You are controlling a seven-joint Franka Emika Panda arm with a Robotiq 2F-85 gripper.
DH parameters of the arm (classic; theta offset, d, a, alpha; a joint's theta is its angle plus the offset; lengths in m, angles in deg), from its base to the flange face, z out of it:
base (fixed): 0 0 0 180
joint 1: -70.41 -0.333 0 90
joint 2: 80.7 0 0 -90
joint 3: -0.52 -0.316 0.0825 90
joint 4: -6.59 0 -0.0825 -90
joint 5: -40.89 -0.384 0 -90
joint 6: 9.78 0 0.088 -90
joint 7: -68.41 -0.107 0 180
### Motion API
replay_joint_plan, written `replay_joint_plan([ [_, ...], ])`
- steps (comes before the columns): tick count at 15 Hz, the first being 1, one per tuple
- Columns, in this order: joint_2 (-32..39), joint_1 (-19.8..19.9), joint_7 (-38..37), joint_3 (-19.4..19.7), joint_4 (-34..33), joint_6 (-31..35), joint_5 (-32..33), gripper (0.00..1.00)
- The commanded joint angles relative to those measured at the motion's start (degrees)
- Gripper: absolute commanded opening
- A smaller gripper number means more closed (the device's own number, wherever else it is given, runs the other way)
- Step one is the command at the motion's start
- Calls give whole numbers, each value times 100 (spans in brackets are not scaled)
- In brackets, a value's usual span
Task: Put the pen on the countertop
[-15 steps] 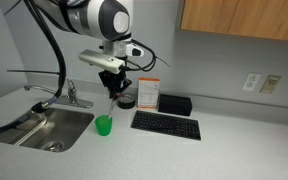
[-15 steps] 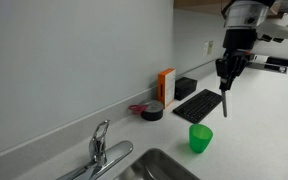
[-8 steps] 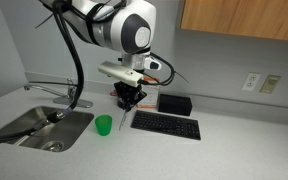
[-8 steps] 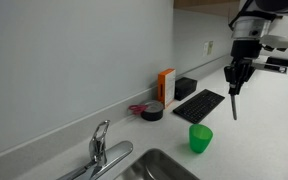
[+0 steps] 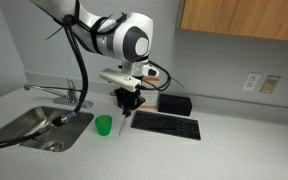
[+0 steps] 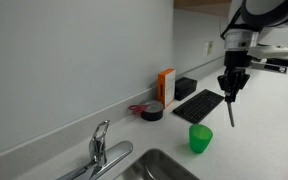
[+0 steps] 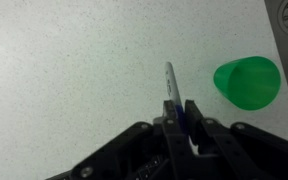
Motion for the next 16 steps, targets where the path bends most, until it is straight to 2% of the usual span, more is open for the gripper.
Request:
replay_joint_plan([
  [1,884,18,-287,1,-723,-240,-45,4],
  [5,1614,92,-476,130,-1287,-545,54,4],
  [9,2253,206,-507,268,-1913,-1368,74,4],
  [16,3091,260,-542,363,-2905,-2286,381,4],
])
